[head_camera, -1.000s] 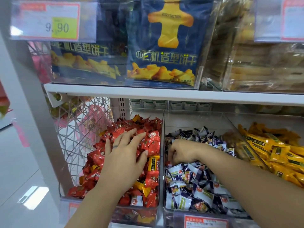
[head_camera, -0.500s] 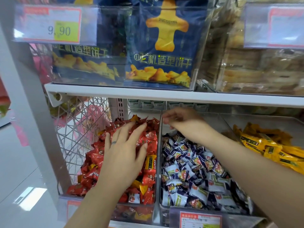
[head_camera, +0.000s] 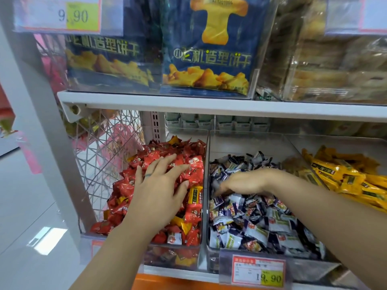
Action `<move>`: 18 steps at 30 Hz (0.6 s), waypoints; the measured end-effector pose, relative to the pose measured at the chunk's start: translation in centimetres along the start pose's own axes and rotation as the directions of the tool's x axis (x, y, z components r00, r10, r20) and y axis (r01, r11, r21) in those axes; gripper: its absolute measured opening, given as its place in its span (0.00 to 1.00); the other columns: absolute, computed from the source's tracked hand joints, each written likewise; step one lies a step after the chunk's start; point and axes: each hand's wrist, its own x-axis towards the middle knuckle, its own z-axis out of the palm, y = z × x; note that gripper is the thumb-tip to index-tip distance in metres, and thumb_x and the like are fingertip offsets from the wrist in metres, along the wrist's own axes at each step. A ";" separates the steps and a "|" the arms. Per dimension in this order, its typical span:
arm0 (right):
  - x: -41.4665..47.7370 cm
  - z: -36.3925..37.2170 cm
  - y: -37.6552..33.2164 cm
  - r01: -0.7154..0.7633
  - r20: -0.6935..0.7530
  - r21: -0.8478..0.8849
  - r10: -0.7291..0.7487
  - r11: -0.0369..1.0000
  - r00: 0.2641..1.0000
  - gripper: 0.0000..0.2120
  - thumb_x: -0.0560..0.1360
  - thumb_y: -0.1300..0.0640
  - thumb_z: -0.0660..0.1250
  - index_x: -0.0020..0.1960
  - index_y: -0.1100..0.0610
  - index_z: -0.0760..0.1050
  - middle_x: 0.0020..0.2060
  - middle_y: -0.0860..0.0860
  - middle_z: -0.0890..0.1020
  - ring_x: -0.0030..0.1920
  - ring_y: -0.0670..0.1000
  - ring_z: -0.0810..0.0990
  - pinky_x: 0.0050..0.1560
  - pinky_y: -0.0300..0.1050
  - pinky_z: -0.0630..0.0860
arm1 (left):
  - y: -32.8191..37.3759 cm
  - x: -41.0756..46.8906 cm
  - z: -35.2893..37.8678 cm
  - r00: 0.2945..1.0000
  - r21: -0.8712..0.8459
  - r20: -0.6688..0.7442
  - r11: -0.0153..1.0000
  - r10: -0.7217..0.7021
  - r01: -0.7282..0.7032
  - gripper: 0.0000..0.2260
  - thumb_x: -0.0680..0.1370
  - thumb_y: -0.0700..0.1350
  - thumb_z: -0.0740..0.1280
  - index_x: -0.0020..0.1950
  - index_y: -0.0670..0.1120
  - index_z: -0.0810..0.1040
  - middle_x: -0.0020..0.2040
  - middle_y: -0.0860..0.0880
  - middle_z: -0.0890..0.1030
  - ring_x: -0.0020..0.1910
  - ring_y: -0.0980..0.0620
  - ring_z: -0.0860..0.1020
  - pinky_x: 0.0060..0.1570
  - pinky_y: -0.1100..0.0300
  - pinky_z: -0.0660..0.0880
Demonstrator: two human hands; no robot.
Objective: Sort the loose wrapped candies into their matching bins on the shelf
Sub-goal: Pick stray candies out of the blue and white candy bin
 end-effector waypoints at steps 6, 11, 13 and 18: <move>0.8 -0.7 1.6 0.007 -0.146 0.063 0.003 0.998 0.989 0.22 0.81 0.47 0.48 0.72 0.52 0.66 0.75 0.54 0.59 0.72 0.57 0.62 0.70 0.52 0.62 | -0.1 0.1 0.1 1.000 -0.005 0.011 1.000 -0.006 0.006 0.19 0.80 0.55 0.58 0.71 0.62 0.64 0.76 0.59 0.56 0.76 0.54 0.51 0.73 0.44 0.43; -0.9 -1.5 1.1 0.172 -0.290 0.081 -0.142 0.982 0.947 0.18 0.81 0.49 0.52 0.67 0.50 0.72 0.64 0.43 0.71 0.63 0.48 0.72 0.63 0.46 0.72 | -0.1 0.1 0.1 1.000 -0.011 0.005 1.000 -0.005 0.005 0.19 0.80 0.55 0.58 0.71 0.62 0.64 0.75 0.59 0.56 0.75 0.54 0.51 0.74 0.43 0.43; -2.1 -1.6 0.5 0.222 -0.269 0.129 -0.182 0.966 0.946 0.16 0.81 0.52 0.52 0.59 0.51 0.77 0.57 0.44 0.79 0.57 0.46 0.77 0.61 0.45 0.74 | -0.1 0.2 0.2 1.000 -0.005 0.004 1.000 -0.005 0.005 0.19 0.80 0.55 0.58 0.71 0.62 0.64 0.76 0.59 0.56 0.76 0.54 0.51 0.73 0.43 0.43; -2.7 0.5 0.1 0.161 0.060 -0.163 -0.153 0.973 0.986 0.17 0.82 0.53 0.52 0.61 0.56 0.77 0.57 0.46 0.78 0.60 0.49 0.76 0.66 0.44 0.68 | 0.0 0.1 0.3 1.000 -0.005 0.003 1.000 -0.009 0.009 0.19 0.80 0.55 0.58 0.71 0.62 0.64 0.76 0.58 0.56 0.76 0.53 0.51 0.73 0.43 0.43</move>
